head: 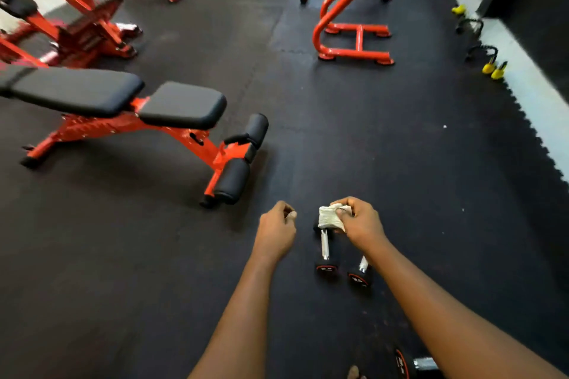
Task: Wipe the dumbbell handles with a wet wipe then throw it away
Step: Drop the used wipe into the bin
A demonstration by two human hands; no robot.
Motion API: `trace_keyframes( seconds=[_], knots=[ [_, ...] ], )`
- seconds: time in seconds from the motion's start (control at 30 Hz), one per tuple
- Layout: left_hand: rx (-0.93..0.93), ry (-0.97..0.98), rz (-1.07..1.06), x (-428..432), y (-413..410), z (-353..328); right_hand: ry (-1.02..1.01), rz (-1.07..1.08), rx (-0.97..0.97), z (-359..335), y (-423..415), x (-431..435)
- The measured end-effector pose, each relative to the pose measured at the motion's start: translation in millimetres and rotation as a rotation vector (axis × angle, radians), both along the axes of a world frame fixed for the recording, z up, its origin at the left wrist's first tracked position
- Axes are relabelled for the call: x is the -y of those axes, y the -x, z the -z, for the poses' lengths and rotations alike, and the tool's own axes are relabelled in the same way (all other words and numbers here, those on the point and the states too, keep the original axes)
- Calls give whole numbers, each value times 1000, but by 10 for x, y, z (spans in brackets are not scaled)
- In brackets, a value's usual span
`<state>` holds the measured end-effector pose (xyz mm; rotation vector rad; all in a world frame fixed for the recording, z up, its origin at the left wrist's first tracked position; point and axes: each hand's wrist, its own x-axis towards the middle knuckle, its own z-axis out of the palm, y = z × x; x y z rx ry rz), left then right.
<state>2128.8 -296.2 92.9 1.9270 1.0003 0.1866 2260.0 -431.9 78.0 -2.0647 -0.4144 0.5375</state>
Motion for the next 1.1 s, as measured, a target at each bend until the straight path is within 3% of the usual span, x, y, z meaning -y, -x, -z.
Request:
trace_keyframes(
  seconds=[0.17, 0.37, 0.53, 0.77, 1.1],
  knots=[
    [76, -72, -23, -106, 670, -1644, -91, -39, -21, -1666, 544, -144],
    [111, -173, -51, -207, 1464, -2636, -194, -155, -38, -2676, 1082, -321],
    [147, -253, -192, -232, 2157, -3033, -231, -342, -53, -2897, 1481, -645],
    [116, -320, -563, -52, 3260, -3356, -280, -726, -157, -3076, 2422, -1178],
    [53, -323, -1008, 538, 4868, -3421, -220, -1113, -214, -3110, 4034, -1510]
  ],
)
